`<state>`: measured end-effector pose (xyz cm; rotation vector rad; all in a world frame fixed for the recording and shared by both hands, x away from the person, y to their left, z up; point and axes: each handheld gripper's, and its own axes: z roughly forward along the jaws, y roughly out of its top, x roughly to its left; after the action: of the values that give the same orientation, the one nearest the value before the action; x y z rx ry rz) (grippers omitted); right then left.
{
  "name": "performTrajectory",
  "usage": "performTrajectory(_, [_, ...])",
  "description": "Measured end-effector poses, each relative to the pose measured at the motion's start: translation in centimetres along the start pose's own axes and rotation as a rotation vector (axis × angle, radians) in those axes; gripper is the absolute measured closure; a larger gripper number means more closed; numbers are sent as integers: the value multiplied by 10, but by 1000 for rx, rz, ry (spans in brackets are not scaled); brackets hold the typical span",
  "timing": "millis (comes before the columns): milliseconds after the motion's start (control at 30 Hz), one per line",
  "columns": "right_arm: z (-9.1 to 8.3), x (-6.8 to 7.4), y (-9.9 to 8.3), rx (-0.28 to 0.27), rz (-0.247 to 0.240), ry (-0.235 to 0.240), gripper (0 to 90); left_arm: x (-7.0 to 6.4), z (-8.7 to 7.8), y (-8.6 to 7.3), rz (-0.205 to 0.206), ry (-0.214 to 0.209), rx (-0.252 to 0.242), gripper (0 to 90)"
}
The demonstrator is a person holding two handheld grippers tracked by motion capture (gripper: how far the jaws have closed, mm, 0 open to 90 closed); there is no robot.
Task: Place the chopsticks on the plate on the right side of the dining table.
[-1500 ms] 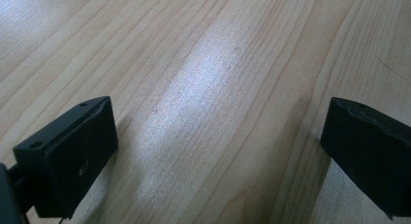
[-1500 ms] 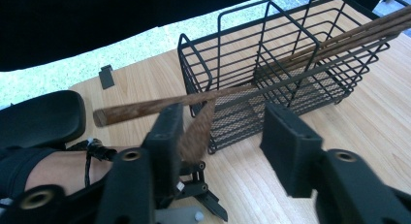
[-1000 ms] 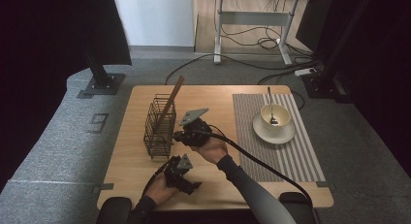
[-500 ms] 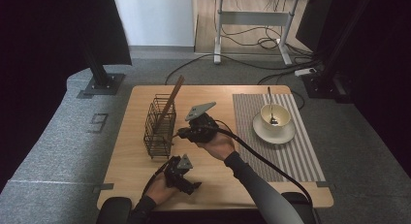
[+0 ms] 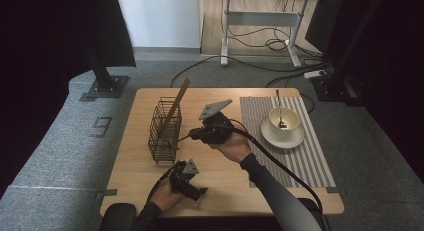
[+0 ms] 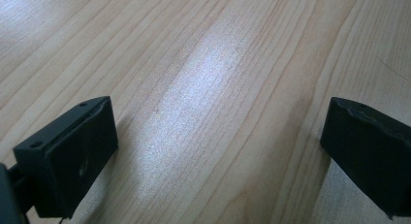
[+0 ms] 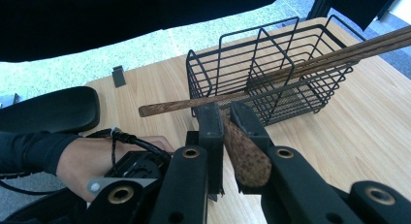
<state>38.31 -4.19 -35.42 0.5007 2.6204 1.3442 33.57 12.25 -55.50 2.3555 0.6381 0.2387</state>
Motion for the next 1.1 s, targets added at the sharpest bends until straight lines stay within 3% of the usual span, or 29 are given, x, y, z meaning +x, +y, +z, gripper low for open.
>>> performTrajectory(667, [-47,-4,5,-38,6,-15,832,0,0,0,-2,2,-3,0])
performTrajectory(1100, [-78,-8,1,-64,11,-68,833,0,0,0,-5,2,-4,0])
